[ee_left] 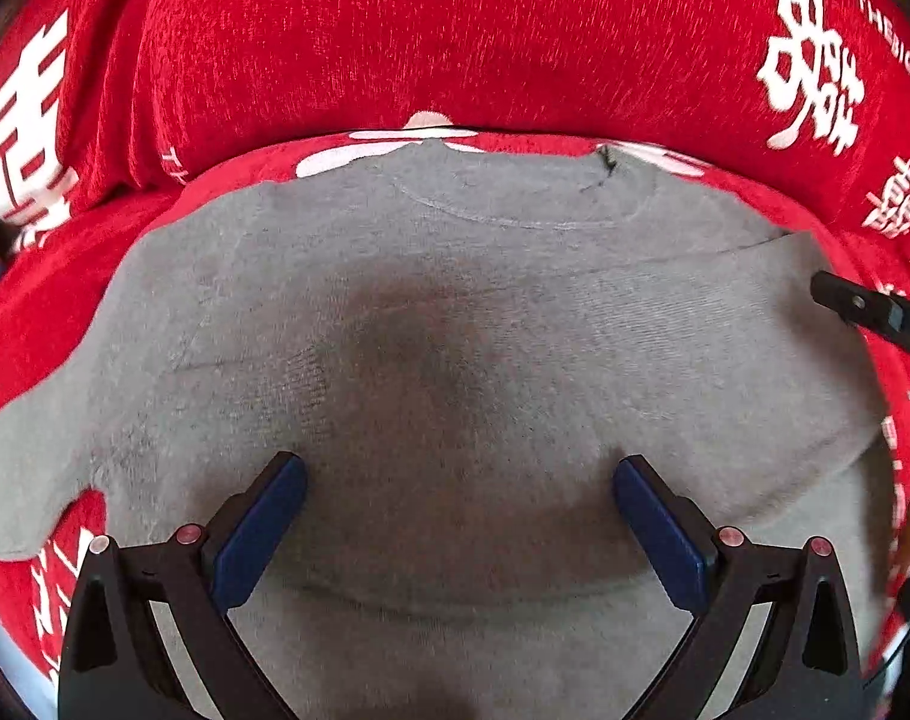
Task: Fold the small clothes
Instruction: 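Open the right gripper to release the folded sleeve onto the body, then move the left gripper to the other sleeve and close on its cuff, then lift the sleeve with the left gripper and fold it across the sweater body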
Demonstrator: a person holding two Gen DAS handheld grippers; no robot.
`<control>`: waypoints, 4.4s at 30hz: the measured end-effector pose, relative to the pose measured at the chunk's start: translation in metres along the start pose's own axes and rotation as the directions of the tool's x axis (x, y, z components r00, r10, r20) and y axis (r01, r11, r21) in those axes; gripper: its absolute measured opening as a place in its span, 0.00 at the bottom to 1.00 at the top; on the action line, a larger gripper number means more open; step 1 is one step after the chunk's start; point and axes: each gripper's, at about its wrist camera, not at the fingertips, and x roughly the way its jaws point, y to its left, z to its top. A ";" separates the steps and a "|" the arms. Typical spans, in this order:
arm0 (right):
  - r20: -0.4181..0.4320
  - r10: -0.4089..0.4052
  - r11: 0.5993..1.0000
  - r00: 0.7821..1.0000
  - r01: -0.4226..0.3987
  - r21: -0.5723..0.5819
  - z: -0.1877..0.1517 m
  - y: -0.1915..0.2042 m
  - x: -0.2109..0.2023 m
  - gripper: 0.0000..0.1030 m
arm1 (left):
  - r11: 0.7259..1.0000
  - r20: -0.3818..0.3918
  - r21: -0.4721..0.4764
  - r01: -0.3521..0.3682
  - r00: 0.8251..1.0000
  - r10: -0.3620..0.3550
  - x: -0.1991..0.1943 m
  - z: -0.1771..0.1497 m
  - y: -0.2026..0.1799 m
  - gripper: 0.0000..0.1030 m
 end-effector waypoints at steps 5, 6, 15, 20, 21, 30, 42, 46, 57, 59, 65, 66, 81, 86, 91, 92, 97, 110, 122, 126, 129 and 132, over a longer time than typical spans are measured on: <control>-0.030 0.034 0.998 0.999 -0.032 0.055 0.021 -0.022 0.032 0.55 | 1.000 0.018 0.007 0.006 1.000 -0.006 0.000 0.000 0.002 1.00; -0.039 0.033 0.998 0.999 -0.031 0.050 0.025 -0.022 0.034 0.55 | 1.000 0.016 0.008 0.007 1.000 -0.007 0.000 0.000 0.002 1.00; 0.021 -0.008 0.998 1.000 0.009 -0.056 -0.019 0.020 -0.026 0.56 | 0.999 0.020 -0.027 -0.019 1.000 0.019 -0.006 -0.014 0.005 1.00; 0.010 -0.141 0.973 0.990 0.140 -0.184 -0.070 0.050 -0.021 0.57 | 0.999 0.028 -0.029 -0.021 0.999 0.022 -0.013 -0.025 0.007 1.00; 0.066 -0.175 0.961 0.982 0.185 -0.206 -0.080 0.055 -0.027 0.60 | 0.999 0.035 -0.029 -0.023 0.999 0.024 -0.017 -0.029 0.009 1.00; 0.103 -0.196 0.972 0.975 0.208 -0.113 -0.116 0.067 -0.055 0.65 | 0.999 0.074 -0.020 -0.034 0.997 0.036 -0.033 -0.078 0.013 1.00; 0.125 -0.210 0.965 0.970 0.226 -0.132 -0.155 0.090 -0.068 0.73 | 0.974 0.137 -0.212 -0.080 0.984 0.110 -0.069 -0.116 0.117 1.00; 0.096 -0.196 0.970 0.976 0.207 -0.123 -0.153 0.095 -0.068 0.73 | 0.849 0.074 -0.500 -0.172 0.968 0.240 -0.072 -0.126 0.230 1.00; 0.092 -0.179 0.950 0.980 0.196 -0.241 -0.154 0.145 -0.064 0.73 | 0.488 -0.133 -0.821 -0.296 0.931 0.340 -0.037 -0.126 0.407 1.00; 0.103 -0.182 0.940 0.978 0.204 -0.275 -0.153 0.156 -0.066 0.73 | 0.466 -0.152 -0.824 -0.322 0.918 0.366 -0.032 -0.114 0.415 1.00; 0.126 -0.176 0.924 0.976 0.208 -0.320 -0.147 0.180 -0.072 0.73 | 0.472 -0.115 -0.824 -0.313 0.909 0.402 -0.035 -0.095 0.430 0.65; 0.130 -0.171 0.922 0.977 0.205 -0.327 -0.145 0.185 -0.073 0.73 | 0.500 -0.070 -0.813 -0.298 0.903 0.424 -0.042 -0.094 0.427 0.48; 0.058 -0.038 0.867 0.998 0.061 -0.494 -0.071 0.334 0.002 0.73 | 0.617 0.136 -0.772 -0.156 0.907 0.399 -0.099 -0.103 0.421 0.11; -0.063 -0.102 0.868 0.993 0.058 -0.493 -0.066 0.381 0.067 0.73 | 0.644 0.157 -0.749 -0.155 0.903 0.400 -0.111 -0.097 0.416 0.11; -0.119 0.071 0.848 0.990 -0.122 -0.516 -0.074 0.400 0.051 0.72 | 0.670 0.158 -0.724 -0.165 0.905 0.394 -0.113 -0.088 0.407 0.11; -0.092 0.072 0.854 0.993 -0.109 -0.508 -0.073 0.395 0.042 0.72 | 0.673 0.157 -0.720 -0.166 0.907 0.392 -0.113 -0.087 0.404 0.11; -0.020 0.007 0.887 1.000 -0.015 -0.461 -0.070 0.346 0.016 0.72 | 0.705 0.163 -0.691 -0.160 0.916 0.367 -0.112 -0.073 0.382 0.11; 0.001 -0.028 0.960 1.000 0.027 -0.279 -0.111 0.204 -0.029 0.72 | 0.808 0.186 -0.563 -0.175 0.926 0.330 -0.118 -0.027 0.285 0.11; 0.021 -0.050 0.951 0.999 0.054 -0.304 -0.133 0.152 -0.049 0.72 | 0.890 0.172 -0.421 -0.176 0.948 0.268 -0.098 0.002 0.182 0.11; 0.030 -0.042 0.954 0.999 0.049 -0.295 -0.136 0.138 -0.055 0.72 | 0.906 0.178 -0.381 -0.181 0.948 0.264 -0.097 0.006 0.157 0.11; 0.031 -0.036 0.960 0.999 0.043 -0.276 -0.136 0.127 -0.057 0.72 | 0.913 0.179 -0.363 -0.184 0.948 0.263 -0.096 0.009 0.142 0.11; 0.028 -0.033 0.967 0.999 0.039 -0.254 -0.136 0.114 -0.058 0.72 | 0.924 0.182 -0.334 -0.188 0.949 0.259 -0.095 0.013 0.122 0.11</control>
